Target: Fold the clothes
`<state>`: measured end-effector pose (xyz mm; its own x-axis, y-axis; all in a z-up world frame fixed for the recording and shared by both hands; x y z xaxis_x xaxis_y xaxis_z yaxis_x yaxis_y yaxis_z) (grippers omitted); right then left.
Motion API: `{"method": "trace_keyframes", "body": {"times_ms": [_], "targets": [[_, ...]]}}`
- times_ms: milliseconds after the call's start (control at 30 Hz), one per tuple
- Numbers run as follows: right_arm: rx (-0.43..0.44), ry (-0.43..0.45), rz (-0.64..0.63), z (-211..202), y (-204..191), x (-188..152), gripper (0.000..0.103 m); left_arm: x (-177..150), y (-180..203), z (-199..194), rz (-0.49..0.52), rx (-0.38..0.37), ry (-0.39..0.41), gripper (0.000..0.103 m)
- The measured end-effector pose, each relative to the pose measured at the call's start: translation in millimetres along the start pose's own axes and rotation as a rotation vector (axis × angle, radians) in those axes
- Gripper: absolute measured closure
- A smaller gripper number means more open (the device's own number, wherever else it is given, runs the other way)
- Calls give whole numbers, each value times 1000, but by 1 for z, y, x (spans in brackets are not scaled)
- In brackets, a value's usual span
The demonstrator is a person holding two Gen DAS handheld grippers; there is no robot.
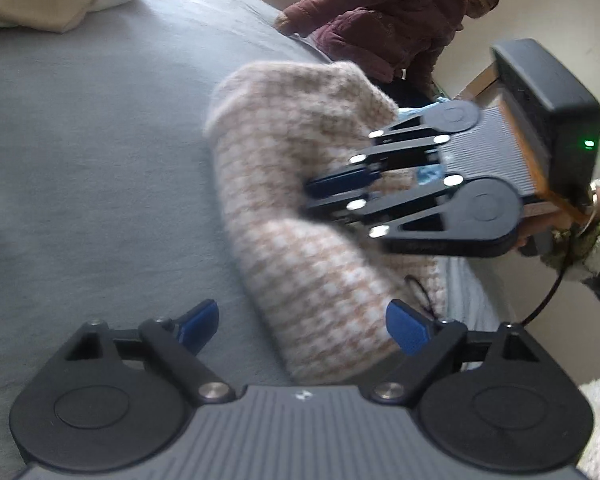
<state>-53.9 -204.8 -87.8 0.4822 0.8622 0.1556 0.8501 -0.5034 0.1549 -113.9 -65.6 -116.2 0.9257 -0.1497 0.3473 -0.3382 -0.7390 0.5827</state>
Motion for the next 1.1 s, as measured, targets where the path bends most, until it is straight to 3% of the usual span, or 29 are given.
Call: {"method": "trace_keyframes", "body": {"times_ms": [100, 233, 300, 367, 433, 500, 700, 767, 800, 933, 1033, 1100], "targets": [[-44, 35, -34, -32, -6, 1, 87, -11, -17, -13, -23, 8, 6, 12], [-1, 131, -179, -81, -34, -1, 87, -18, -23, -13, -9, 40, -13, 12], [39, 97, -274, -78, -57, -12, 86, -21, -19, -11, 15, 52, -26, 12], [23, -5, -322, -39, -71, -26, 86, -25, -15, -9, 48, 59, -37, 12], [-3, -60, -279, 12, -69, -40, 87, -24, -7, -3, 87, 79, -44, 12], [31, -29, -220, 20, -64, -41, 88, -25, -1, 3, 119, 101, -45, 12], [6, 22, -256, -30, -63, -43, 89, -33, 7, 13, 160, 129, -56, 12], [50, 47, -267, -44, -68, -45, 88, -34, 7, 15, 166, 126, -61, 12], [82, 51, -264, -43, -71, -47, 88, -33, 7, 17, 168, 130, -61, 12], [18, 10, -271, 4, -76, -59, 86, -28, 2, 17, 131, 151, -48, 12], [112, 49, -214, -15, -60, -54, 85, -28, 0, 12, 101, 151, -24, 12], [125, 118, -191, -47, -43, -45, 83, -27, 0, 10, 78, 123, -10, 12]]}}
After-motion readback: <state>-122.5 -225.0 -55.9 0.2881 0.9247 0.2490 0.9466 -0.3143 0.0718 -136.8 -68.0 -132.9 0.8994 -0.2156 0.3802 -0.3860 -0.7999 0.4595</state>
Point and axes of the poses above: each gripper's, at about its wrist camera, not at the fingertips, and z roughly the way its jaws point, y to its right, x to its top, the point moved 5 cm from there along z, roughly the way its jaws point, and after that the axes turned 13 degrees about -y, right-handed, at the moved point
